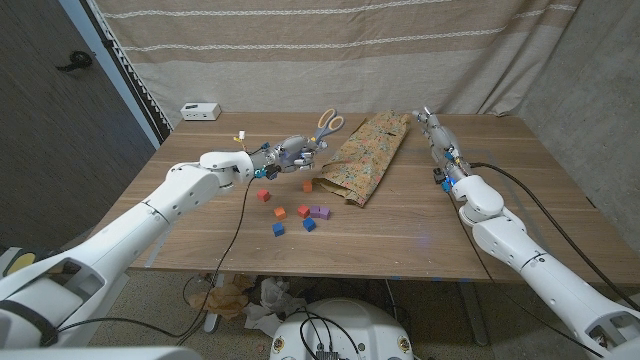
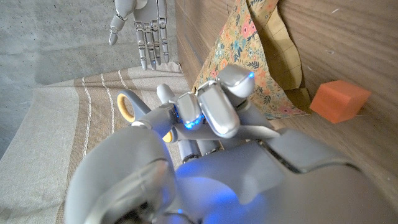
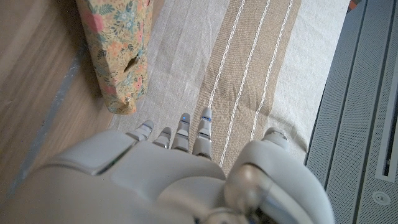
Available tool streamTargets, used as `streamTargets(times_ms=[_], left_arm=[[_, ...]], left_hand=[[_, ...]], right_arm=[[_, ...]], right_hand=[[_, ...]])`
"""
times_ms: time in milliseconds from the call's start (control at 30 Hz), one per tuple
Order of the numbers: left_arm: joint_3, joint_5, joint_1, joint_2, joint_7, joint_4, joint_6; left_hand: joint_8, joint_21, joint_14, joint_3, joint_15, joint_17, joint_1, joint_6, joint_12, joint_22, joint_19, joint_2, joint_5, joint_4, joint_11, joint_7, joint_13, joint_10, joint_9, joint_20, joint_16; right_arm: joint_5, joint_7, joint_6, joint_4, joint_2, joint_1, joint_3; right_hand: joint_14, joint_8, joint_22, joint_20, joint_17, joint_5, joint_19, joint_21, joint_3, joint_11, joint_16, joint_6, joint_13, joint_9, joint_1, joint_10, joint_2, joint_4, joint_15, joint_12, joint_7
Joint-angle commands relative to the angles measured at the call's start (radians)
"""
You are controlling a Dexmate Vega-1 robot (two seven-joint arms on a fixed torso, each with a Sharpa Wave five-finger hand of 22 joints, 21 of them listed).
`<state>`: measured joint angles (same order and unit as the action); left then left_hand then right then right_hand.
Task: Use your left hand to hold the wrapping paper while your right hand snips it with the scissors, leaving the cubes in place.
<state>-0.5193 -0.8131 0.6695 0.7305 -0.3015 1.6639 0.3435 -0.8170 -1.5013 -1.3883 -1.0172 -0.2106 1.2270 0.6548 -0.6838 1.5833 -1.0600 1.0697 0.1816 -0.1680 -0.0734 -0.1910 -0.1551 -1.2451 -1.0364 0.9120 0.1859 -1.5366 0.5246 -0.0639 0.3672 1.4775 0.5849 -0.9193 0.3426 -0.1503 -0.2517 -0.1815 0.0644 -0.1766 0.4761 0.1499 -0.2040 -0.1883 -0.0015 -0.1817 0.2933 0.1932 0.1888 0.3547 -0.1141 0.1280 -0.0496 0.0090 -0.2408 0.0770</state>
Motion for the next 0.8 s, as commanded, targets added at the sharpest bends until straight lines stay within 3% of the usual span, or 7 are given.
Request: streamTargets(times_ms=[33, 467, 800], left_arm=[[-0.023, 0.03, -0.045, -0.02, -0.032, -0.036, 0.007], [-0.057, 0.044, -0.1, -0.06, -0.067, -0.109, 0.047], [-0.093, 0.069, -0.149, -0.072, -0.107, -0.124, 0.088]], left_hand=[[-0.004, 0.002, -0.01, -0.003, 0.005, 0.003, -0.001, -0.005, -0.001, 0.003, -0.004, 0.005, -0.008, -0.007, -0.004, 0.007, -0.003, -0.001, 0.001, 0.031, -0.007], [-0.003, -0.007, -0.011, -0.005, 0.005, 0.002, -0.002, -0.009, -0.001, 0.003, 0.0, 0.005, -0.009, -0.01, -0.004, 0.007, -0.003, -0.005, -0.007, 0.031, -0.007], [-0.002, -0.009, -0.011, -0.003, 0.005, 0.003, -0.004, -0.009, 0.0, 0.009, 0.001, 0.004, -0.009, -0.012, -0.005, 0.008, -0.003, -0.01, -0.009, 0.031, -0.008]], right_arm=[[-0.029, 0.008, 0.011, 0.036, 0.036, 0.001, -0.014], [-0.058, 0.004, 0.016, 0.071, 0.073, -0.012, -0.035], [-0.094, 0.011, 0.036, 0.096, 0.104, -0.017, -0.046]], right_hand=[[-0.003, -0.004, -0.002, 0.008, -0.003, 0.001, 0.001, 0.002, 0.004, 0.007, -0.002, 0.0, 0.002, 0.003, 0.026, 0.0, 0.004, -0.013, 0.01, -0.001, -0.005], [-0.006, 0.0, -0.002, 0.011, -0.002, 0.001, 0.001, 0.003, 0.019, 0.008, -0.001, -0.006, 0.002, 0.004, 0.057, 0.007, 0.013, -0.028, 0.018, 0.002, -0.008], [-0.009, 0.002, -0.002, 0.014, -0.002, 0.001, 0.001, 0.003, 0.026, 0.008, 0.0, -0.006, 0.002, 0.005, 0.072, 0.01, 0.016, -0.036, 0.02, 0.003, -0.009]])
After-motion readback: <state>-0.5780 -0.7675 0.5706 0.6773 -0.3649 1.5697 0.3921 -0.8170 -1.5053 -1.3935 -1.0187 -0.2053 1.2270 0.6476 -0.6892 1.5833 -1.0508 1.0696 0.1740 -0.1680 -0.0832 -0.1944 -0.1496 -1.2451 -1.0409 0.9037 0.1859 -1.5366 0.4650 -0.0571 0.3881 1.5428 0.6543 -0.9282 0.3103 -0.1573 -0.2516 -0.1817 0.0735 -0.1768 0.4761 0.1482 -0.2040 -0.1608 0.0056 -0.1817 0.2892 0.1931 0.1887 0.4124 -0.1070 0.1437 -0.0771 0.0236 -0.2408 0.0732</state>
